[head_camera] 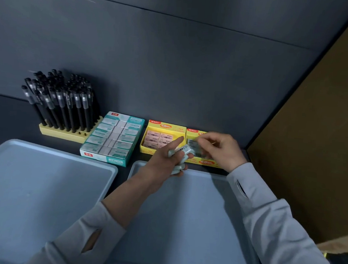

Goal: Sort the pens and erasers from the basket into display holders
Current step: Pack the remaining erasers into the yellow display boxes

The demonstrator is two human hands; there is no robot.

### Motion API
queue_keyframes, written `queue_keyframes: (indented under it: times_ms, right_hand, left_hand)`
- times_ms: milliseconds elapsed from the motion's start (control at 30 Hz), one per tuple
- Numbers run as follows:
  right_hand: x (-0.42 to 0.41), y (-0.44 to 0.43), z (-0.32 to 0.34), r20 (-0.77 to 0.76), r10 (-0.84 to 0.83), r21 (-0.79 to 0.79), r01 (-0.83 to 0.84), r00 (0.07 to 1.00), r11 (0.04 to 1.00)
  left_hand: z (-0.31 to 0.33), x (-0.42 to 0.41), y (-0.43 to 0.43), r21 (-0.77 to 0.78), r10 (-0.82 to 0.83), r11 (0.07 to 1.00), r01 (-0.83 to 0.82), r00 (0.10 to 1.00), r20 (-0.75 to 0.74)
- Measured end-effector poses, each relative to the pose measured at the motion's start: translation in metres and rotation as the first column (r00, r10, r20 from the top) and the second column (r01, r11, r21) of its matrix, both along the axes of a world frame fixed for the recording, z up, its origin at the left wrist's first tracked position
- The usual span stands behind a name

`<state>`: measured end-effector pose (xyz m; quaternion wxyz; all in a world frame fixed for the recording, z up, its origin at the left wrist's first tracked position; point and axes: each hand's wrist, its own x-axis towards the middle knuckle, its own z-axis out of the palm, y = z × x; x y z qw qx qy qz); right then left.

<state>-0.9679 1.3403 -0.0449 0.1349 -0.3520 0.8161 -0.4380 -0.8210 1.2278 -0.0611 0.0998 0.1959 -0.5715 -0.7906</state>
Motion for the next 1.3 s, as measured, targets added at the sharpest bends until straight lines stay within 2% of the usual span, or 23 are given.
queue_keyframes:
  times_ms: [33,67,133,200,267,333,433,500,667,833,1133,1200,1300]
  right_hand:
    - [0.007,-0.003,0.002,0.159,0.078,-0.058,-0.07,0.984,0.996]
    - [0.012,-0.004,0.003,0.238,0.154,-0.081,-0.138,0.959,0.987]
    - [0.017,-0.005,0.004,0.278,0.22,-0.1,-0.199,0.935,0.975]
    - [0.015,-0.002,0.006,0.301,0.148,-0.182,-0.096,0.942,0.979]
    - [0.004,0.004,0.005,0.304,-0.02,-0.239,0.096,0.953,0.966]
    - [-0.008,0.011,0.003,0.264,-0.142,-0.191,0.196,0.954,0.962]
    - [-0.016,0.016,-0.006,0.185,-0.145,-0.016,0.151,0.972,0.988]
    - [-0.015,0.012,-0.012,0.111,-0.118,0.071,0.11,0.987,0.991]
    - [-0.017,0.0,-0.018,-0.035,-0.109,0.149,0.113,0.993,0.982]
    - [-0.016,-0.004,-0.017,-0.127,-0.085,0.292,0.119,0.988,0.949]
    - [-0.014,-0.01,-0.01,-0.181,-0.059,0.368,0.123,0.982,0.922]
    - [-0.015,-0.009,-0.012,-0.199,-0.048,0.349,0.116,0.979,0.93]
    - [-0.012,-0.008,-0.013,-0.235,-0.084,0.206,0.134,0.968,0.969]
  left_hand:
    - [-0.001,-0.001,0.001,-0.025,0.017,1.0,-0.017,1.0,0.009]
    - [-0.002,-0.003,0.002,-0.058,0.033,0.998,-0.031,0.999,0.027]
    - [-0.004,-0.004,0.003,-0.117,0.047,0.992,-0.04,0.998,0.051]
    - [-0.004,-0.004,0.003,-0.117,0.044,0.992,-0.038,0.998,0.05]
    - [-0.001,-0.001,0.002,-0.064,0.053,0.997,-0.048,0.995,0.084]
    - [0.003,0.003,-0.001,0.095,0.071,0.992,-0.088,0.983,0.17]
    - [0.006,0.005,-0.006,0.31,0.046,0.942,-0.132,0.962,0.269]
    - [0.005,0.006,-0.006,0.376,0.046,0.915,-0.147,0.964,0.264]
    - [0.004,0.009,-0.009,0.492,0.062,0.854,-0.166,0.973,0.22]
    - [0.005,0.011,-0.007,0.467,0.068,0.874,-0.136,0.985,0.16]
    - [0.006,0.011,-0.001,0.323,0.059,0.94,-0.109,0.985,0.161]
    - [0.006,0.011,-0.001,0.343,0.072,0.93,-0.133,0.98,0.186]
    - [0.009,0.009,0.0,0.391,0.09,0.904,-0.173,0.971,0.222]
